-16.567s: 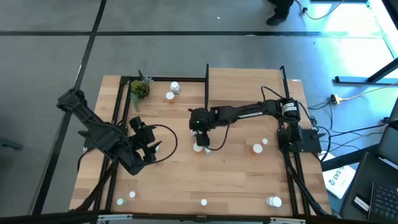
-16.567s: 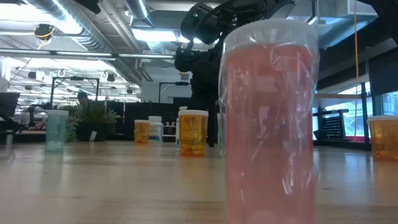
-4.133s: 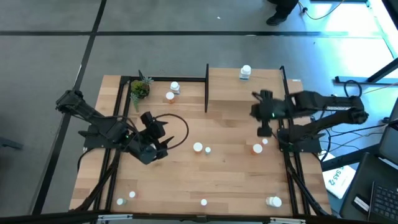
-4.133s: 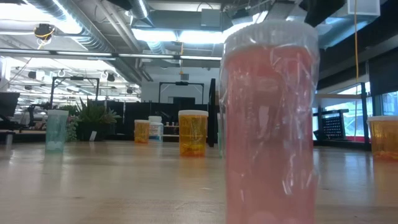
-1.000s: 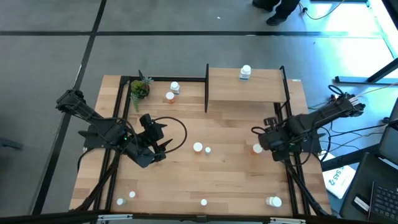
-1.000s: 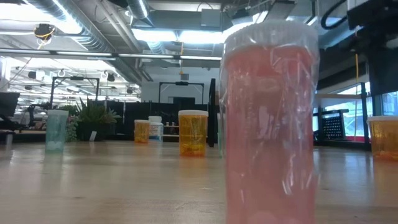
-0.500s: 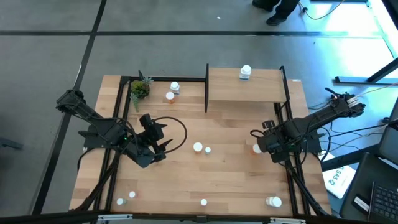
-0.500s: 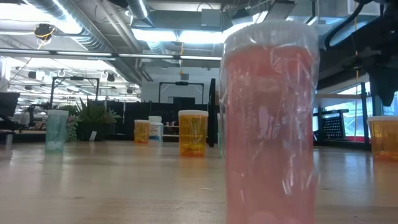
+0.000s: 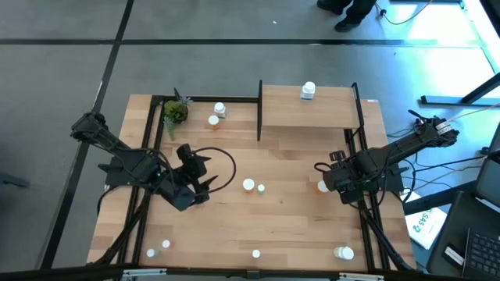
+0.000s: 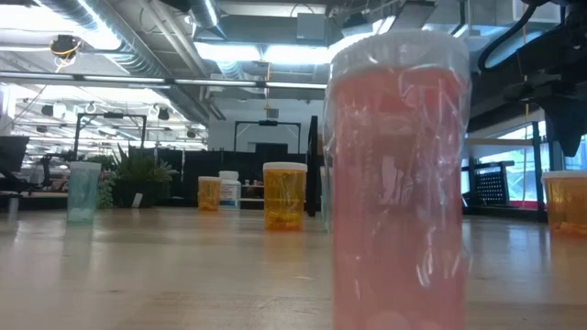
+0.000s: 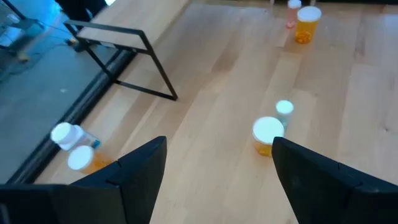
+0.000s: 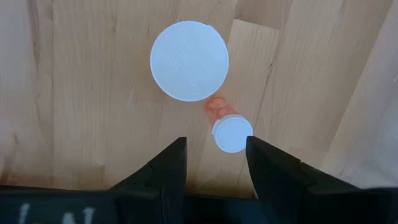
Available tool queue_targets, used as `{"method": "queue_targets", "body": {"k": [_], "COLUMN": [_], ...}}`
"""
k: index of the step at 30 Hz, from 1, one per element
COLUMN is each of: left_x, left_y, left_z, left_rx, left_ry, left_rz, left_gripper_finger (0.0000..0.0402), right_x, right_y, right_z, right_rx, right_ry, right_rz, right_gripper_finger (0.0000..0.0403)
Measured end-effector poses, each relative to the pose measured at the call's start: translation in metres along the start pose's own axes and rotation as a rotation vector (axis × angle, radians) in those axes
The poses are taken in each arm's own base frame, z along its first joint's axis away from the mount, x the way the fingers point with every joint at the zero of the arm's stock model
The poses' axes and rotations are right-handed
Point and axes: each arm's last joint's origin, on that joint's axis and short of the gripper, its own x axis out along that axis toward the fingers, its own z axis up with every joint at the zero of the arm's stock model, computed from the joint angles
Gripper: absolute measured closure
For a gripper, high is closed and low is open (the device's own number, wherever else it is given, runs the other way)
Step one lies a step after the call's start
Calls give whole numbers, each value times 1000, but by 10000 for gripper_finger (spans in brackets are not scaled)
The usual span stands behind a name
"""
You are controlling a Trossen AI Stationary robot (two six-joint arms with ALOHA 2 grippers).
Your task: Pick and place medicine bottles onto shelf by color
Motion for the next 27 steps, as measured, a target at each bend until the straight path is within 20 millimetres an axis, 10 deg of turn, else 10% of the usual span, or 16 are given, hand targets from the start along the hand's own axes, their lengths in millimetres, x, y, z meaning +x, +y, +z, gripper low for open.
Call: {"method": "queue_targets", "body": {"k": [27], "left_x": [0], "left_y": [-1], "left_z": [-1], "left_rx": [77], "left_ry": [43], "left_rz": [-51], "left_gripper_finger": [116], "right_x": [0], "right_y": [1], "right_z": [4], "right_rx": [8], "right_ry": [-37], "right_rz": [7], "right_gripper_finger": [236]}}
